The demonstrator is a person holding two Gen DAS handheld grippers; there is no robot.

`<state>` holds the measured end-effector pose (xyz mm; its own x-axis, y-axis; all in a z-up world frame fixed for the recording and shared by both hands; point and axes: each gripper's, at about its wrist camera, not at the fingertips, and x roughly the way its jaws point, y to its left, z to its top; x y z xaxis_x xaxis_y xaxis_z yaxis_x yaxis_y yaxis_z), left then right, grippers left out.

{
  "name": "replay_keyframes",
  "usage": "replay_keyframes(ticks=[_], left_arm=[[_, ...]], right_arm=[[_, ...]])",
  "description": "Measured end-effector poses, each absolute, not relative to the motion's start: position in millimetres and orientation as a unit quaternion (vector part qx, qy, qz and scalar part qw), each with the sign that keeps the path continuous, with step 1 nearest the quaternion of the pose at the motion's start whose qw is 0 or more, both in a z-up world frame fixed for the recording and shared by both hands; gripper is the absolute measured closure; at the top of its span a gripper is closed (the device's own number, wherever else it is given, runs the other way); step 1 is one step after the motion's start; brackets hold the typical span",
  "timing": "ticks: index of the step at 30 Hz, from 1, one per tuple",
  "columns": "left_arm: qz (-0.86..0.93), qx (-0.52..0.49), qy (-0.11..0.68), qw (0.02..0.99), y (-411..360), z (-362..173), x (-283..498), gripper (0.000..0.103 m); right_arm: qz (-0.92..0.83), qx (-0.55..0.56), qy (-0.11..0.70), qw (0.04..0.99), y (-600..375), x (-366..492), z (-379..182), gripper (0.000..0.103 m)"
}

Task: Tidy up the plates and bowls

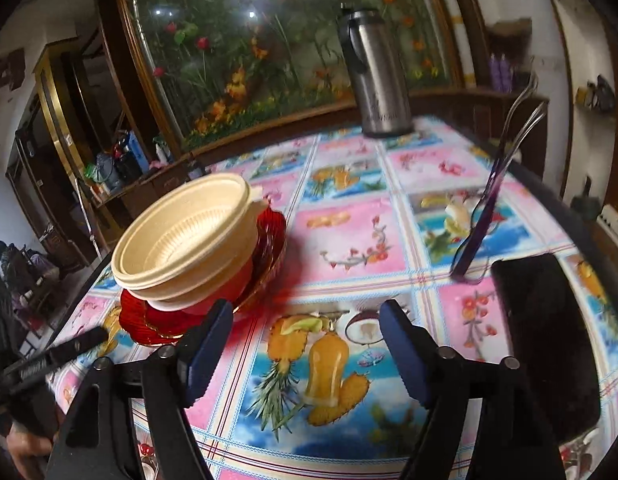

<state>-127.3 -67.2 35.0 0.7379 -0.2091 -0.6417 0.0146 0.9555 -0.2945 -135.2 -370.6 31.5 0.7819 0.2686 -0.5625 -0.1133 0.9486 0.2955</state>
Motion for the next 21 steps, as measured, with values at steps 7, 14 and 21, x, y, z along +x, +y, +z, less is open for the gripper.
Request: replay_keyframes(ticks=[7,14,21], left_arm=[[-0.053,-0.059,0.303,0.95,-83,55,-151,0.0],[0.002,0.026,0.274,0.961,-90,69,-159,0.0],[0.028,0.082,0.254,0.963,-103,77,-166,0.0]], right_arm=[[0.104,0.105,0.296,0.944,-366,-144,38,0.016],[0.093,0.099,0.292,0.947,-364,-148,40,0.013],[0.075,0.09,0.287,0.951,-362,-151,42,0.012]])
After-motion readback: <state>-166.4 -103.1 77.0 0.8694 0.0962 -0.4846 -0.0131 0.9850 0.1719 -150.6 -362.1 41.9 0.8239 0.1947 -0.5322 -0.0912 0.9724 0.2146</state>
